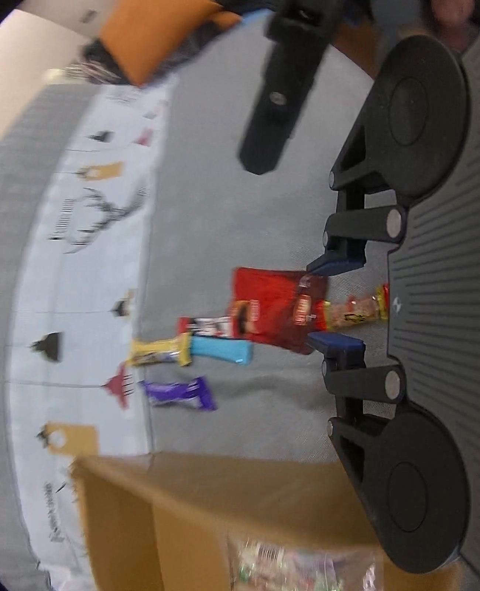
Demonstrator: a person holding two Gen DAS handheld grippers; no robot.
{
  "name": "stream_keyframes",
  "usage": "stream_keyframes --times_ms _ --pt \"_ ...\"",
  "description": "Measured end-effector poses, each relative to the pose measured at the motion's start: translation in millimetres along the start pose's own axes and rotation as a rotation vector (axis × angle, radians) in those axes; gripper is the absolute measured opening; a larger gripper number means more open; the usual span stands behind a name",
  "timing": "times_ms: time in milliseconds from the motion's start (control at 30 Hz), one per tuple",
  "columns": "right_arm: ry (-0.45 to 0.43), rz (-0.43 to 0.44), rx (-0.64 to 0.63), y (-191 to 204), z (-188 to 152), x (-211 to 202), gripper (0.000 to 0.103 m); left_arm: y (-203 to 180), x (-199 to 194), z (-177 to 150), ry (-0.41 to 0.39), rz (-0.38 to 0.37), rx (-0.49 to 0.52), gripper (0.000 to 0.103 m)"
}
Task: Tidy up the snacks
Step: 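Grasp the small red-wrapped snack with left tool while right tool grasps the red coffee pouch, then lift both held snacks and carry them toward the box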
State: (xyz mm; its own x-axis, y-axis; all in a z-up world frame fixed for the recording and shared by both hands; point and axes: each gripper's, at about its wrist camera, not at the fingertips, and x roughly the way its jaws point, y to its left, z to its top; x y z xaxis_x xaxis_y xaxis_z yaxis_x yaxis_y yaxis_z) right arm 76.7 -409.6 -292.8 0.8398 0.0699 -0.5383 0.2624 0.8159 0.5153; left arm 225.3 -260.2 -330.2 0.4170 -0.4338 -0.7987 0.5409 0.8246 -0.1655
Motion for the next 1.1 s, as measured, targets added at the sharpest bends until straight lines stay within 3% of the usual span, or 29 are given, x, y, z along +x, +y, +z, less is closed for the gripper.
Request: stream_keyframes --times_ms 133,167,200,267,367,433,533,633,767,800,833,867,967,1100 --pt "0.075 -0.013 -0.009 -3.2 5.6 22.6 0.062 4.2 32.8 -6.7 0.081 0.013 -0.008 0.037" --pt "0.096 -0.012 -0.019 -3.7 7.2 30.6 0.058 4.7 39.7 -8.6 0.099 0.013 -0.006 0.025" --pt "0.119 -0.010 -0.036 -4.3 8.9 41.8 0.055 5.8 46.1 -11.5 0.116 0.014 -0.002 0.020" --pt "0.162 -0.017 -0.070 -5.9 8.3 62.2 0.026 11.1 49.3 -14.4 0.102 0.003 -0.019 0.020" --pt "0.234 -0.049 -0.087 -12.3 2.0 93.1 0.024 16.3 50.0 -8.0 0.098 0.014 -0.031 0.019" --pt "0.278 -0.041 -0.030 -20.7 -3.5 108.0 0.024 25.8 50.2 -3.2 0.087 0.053 -0.059 0.019" --pt "0.297 -0.041 0.005 -25.2 -3.9 120.8 0.028 40.6 51.5 2.6 0.092 0.037 -0.123 0.019" --pt "0.318 -0.010 0.065 -31.8 -4.7 136.1 0.029 38.5 50.3 3.5 0.084 0.045 -0.101 0.019" --pt "0.300 0.023 0.041 -30.0 -1.7 150.9 0.028 35.5 49.7 1.7 0.073 0.052 -0.075 0.019" --pt "0.296 0.034 0.056 -32.5 -0.7 154.1 0.026 35.6 50.0 1.6 0.074 0.052 -0.076 0.019" --pt "0.295 0.032 0.062 -34.5 0.0 156.0 0.012 35.6 50.1 1.3 0.075 0.052 -0.076 0.019" --pt "0.295 0.023 0.068 -36.8 1.1 158.0 0.008 34.8 50.4 1.3 0.074 0.053 -0.076 0.019" --pt "0.293 0.028 0.061 -35.6 3.9 158.9 0.000 34.0 50.7 0.8 0.073 0.053 -0.073 0.019" --pt "0.295 0.016 0.039 -30.7 2.6 153.7 0.000 34.7 50.0 0.2 0.072 0.053 -0.075 0.019"
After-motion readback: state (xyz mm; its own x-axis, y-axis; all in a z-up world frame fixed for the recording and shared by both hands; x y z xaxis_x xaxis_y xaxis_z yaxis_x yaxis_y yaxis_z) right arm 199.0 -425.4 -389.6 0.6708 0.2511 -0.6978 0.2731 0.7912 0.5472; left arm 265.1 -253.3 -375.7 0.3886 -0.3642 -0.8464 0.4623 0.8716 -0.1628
